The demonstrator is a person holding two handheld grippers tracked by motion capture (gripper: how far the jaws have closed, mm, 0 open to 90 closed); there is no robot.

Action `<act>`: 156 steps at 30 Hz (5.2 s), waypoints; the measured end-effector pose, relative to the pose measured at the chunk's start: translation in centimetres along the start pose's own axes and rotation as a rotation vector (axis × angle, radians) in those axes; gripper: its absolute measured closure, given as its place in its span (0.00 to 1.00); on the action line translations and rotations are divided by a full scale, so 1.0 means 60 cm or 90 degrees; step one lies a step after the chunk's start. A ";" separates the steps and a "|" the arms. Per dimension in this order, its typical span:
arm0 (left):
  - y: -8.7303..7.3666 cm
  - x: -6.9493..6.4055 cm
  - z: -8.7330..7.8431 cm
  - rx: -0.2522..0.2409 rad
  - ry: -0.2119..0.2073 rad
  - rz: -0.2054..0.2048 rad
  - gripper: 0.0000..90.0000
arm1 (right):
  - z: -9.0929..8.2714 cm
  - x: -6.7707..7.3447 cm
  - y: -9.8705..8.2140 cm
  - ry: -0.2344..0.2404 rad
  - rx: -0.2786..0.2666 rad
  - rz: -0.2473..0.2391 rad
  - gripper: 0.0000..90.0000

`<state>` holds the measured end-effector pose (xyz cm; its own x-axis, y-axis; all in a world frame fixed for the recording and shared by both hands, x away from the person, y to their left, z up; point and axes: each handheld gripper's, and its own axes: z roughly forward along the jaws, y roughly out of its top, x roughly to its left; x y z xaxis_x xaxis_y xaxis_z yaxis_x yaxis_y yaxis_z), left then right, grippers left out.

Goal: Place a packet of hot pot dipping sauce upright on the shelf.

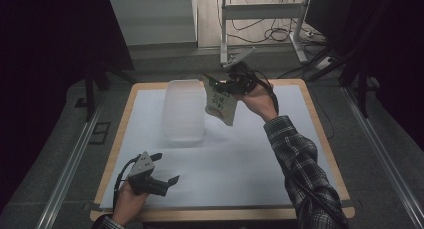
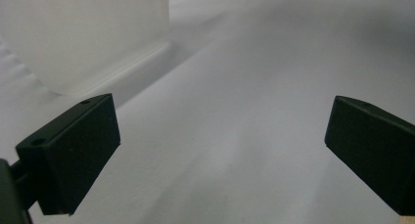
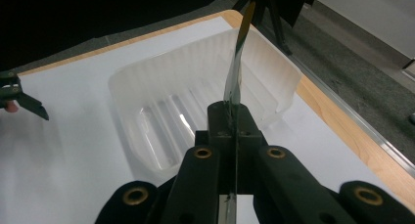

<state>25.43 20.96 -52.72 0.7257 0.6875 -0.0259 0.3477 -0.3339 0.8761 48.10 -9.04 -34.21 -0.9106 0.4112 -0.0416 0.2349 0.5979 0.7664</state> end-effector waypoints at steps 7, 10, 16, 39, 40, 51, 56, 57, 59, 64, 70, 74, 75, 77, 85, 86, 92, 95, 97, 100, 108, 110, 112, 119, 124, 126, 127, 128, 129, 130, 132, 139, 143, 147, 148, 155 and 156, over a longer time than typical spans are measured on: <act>0.000 0.000 0.000 0.000 -0.002 0.000 0.00 | 0.028 -0.011 0.015 0.012 0.010 -0.004 0.99; 0.000 0.000 0.001 0.001 -0.003 0.001 0.00 | 0.037 -0.014 0.021 0.020 0.010 -0.005 0.99; 0.000 0.000 0.001 0.002 -0.004 0.002 0.00 | 0.051 -0.013 0.030 0.027 0.013 -0.015 0.99; 0.000 -0.001 0.001 0.002 -0.008 0.003 0.00 | 0.136 -0.007 0.082 0.015 -0.001 -0.016 0.99; 0.000 -0.001 0.001 0.002 -0.008 0.003 0.00 | 0.140 -0.005 0.084 0.016 -0.003 -0.012 0.99; 0.001 -0.001 0.000 0.001 -0.009 0.003 0.00 | 0.177 0.022 0.106 0.030 -0.025 -0.018 0.99; 0.001 -0.001 0.000 0.002 -0.009 0.004 0.00 | 0.190 0.030 0.106 0.038 -0.027 -0.021 0.99; 0.001 -0.002 0.000 0.002 -0.009 0.004 0.00 | 0.193 0.030 0.105 0.039 -0.024 -0.020 0.99; 0.001 -0.002 0.001 0.002 -0.010 0.004 0.00 | 0.197 0.030 0.101 0.039 -0.020 -0.016 0.99; 0.001 -0.002 0.001 0.001 -0.010 0.002 0.00 | 0.207 0.023 0.087 0.041 -0.011 -0.008 0.99; 0.001 -0.002 0.001 0.001 -0.010 0.002 0.00 | 0.223 0.022 0.069 0.028 0.009 -0.012 0.93; 0.000 -0.002 0.002 0.003 -0.010 0.003 0.00 | 0.223 0.023 0.068 0.025 0.005 -0.007 0.88; 0.000 -0.002 0.002 0.003 -0.010 0.003 0.00 | 0.223 0.023 0.068 0.025 0.005 -0.007 0.88; 0.001 -0.002 0.002 0.002 -0.010 0.003 0.00 | 0.220 0.025 0.068 0.013 0.004 -0.012 0.83; 0.000 -0.002 0.002 0.003 -0.009 0.003 0.00 | 0.213 0.026 0.062 -0.014 0.003 -0.020 0.68; 0.000 -0.002 0.002 0.003 -0.009 0.003 0.00 | 0.213 0.026 0.062 -0.014 0.003 -0.020 0.68; 0.000 -0.002 0.002 0.002 -0.008 0.002 0.00 | 0.212 0.030 0.061 -0.016 0.005 -0.019 0.54; 0.000 -0.002 0.002 0.003 -0.009 0.002 0.00 | 0.213 0.033 0.060 -0.023 0.010 -0.024 0.46; 0.000 -0.002 0.002 0.002 -0.008 0.002 0.00 | 0.213 0.033 0.059 -0.024 0.009 -0.021 0.43; 0.000 -0.002 0.002 0.002 -0.008 0.002 0.00 | 0.213 0.031 0.057 -0.030 0.016 -0.020 0.38; 0.000 -0.002 0.002 0.003 -0.007 0.003 0.00 | 0.205 0.027 0.050 -0.022 0.005 0.004 0.26; 0.000 -0.002 0.002 0.003 -0.007 0.003 0.00 | 0.204 0.024 0.046 -0.012 0.001 0.008 0.23; 0.000 -0.002 0.002 0.004 -0.007 0.003 0.00 | 0.202 0.023 0.043 -0.006 -0.004 0.013 0.21; 0.000 -0.003 0.002 0.004 -0.007 0.004 0.00 | 0.189 0.022 0.037 -0.005 -0.014 0.015 0.19; 0.000 -0.003 0.002 0.004 -0.006 0.004 0.00 | 0.180 0.021 0.032 -0.004 -0.018 0.016 0.17; 0.000 -0.003 0.002 0.004 -0.006 0.004 0.00 | 0.178 0.021 0.031 -0.002 -0.021 0.019 0.16; 0.000 -0.003 0.002 0.004 -0.006 0.004 0.00 | 0.173 0.019 0.030 0.009 -0.032 0.027 0.14; 0.000 -0.003 0.002 0.004 -0.005 0.004 0.00 | 0.171 0.018 0.029 0.015 -0.035 0.030 0.13; 0.000 -0.003 0.002 0.003 -0.005 0.004 0.00 | 0.169 0.018 0.028 0.019 -0.035 0.032 0.12; 0.000 -0.003 0.002 0.003 -0.005 0.005 0.00 | 0.167 0.018 0.027 0.020 -0.033 0.035 0.12; 0.000 -0.003 0.002 0.003 -0.005 0.005 0.00 | 0.166 0.018 0.026 0.019 -0.032 0.033 0.12; 0.000 -0.002 0.001 0.003 -0.003 0.008 0.00 | 0.154 0.021 0.016 0.016 -0.029 0.030 0.11; 0.000 -0.002 0.001 0.002 -0.002 0.008 0.00 | 0.147 0.020 0.009 0.014 -0.032 0.034 0.10; 0.000 -0.003 0.001 0.002 -0.002 0.009 0.00 | 0.141 0.017 -0.001 0.019 -0.038 0.045 0.09; 0.000 -0.002 0.001 0.002 -0.002 0.009 0.00 | 0.140 0.016 -0.004 0.020 -0.037 0.048 0.08; 0.000 -0.002 0.002 0.002 -0.002 0.009 0.00 | 0.132 0.015 -0.022 0.018 -0.038 0.056 0.05; 0.000 -0.002 0.002 0.002 -0.002 0.009 0.00 | 0.131 0.014 -0.025 0.019 -0.040 0.054 0.05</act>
<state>25.39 20.81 -52.77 0.7320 0.6811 -0.0152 0.3391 -0.3448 0.8753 49.67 -4.18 -40.41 -0.8983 0.4371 0.0442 0.2913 0.5174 0.8046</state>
